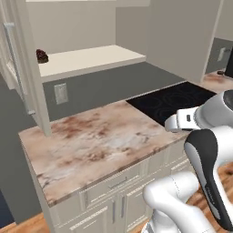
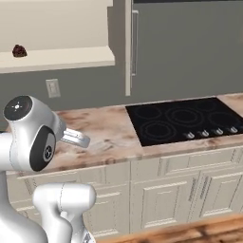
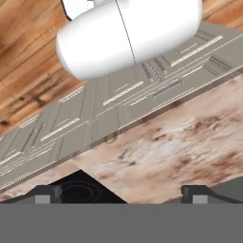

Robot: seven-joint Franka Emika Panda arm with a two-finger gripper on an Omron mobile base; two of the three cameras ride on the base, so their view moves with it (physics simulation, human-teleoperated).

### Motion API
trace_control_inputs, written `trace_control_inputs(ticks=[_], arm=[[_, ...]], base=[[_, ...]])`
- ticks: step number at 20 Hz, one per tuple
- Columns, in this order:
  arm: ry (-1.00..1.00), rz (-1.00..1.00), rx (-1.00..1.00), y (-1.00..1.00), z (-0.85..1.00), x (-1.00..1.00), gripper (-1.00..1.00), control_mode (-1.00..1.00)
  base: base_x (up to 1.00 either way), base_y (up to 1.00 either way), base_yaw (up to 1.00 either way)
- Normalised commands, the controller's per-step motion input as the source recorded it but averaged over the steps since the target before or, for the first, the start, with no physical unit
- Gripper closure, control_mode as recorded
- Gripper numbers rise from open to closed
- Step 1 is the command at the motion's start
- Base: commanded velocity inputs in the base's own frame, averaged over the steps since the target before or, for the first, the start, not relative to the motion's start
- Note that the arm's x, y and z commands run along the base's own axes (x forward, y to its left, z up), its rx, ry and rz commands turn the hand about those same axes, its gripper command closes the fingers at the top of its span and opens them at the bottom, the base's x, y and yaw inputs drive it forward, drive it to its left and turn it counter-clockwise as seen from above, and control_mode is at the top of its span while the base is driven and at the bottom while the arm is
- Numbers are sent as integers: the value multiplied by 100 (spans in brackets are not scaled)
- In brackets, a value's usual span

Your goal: Pick the avocado and bread from the counter and place them on the plate. Then pick the jam from the cabinet and place it next to the plate. Lastly close the cabinet door.

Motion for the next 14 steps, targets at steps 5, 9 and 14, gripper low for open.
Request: trace_control_inputs(ticks=[5, 9, 14], arm=[[0, 0, 0, 0, 0, 0, -100, 100], [0, 0, 0, 0, 0, 0, -100, 100], [0, 0, 0, 0, 0, 0, -100, 100]], base=[[34, -6, 18], [33, -1, 17], [38, -6, 16]])
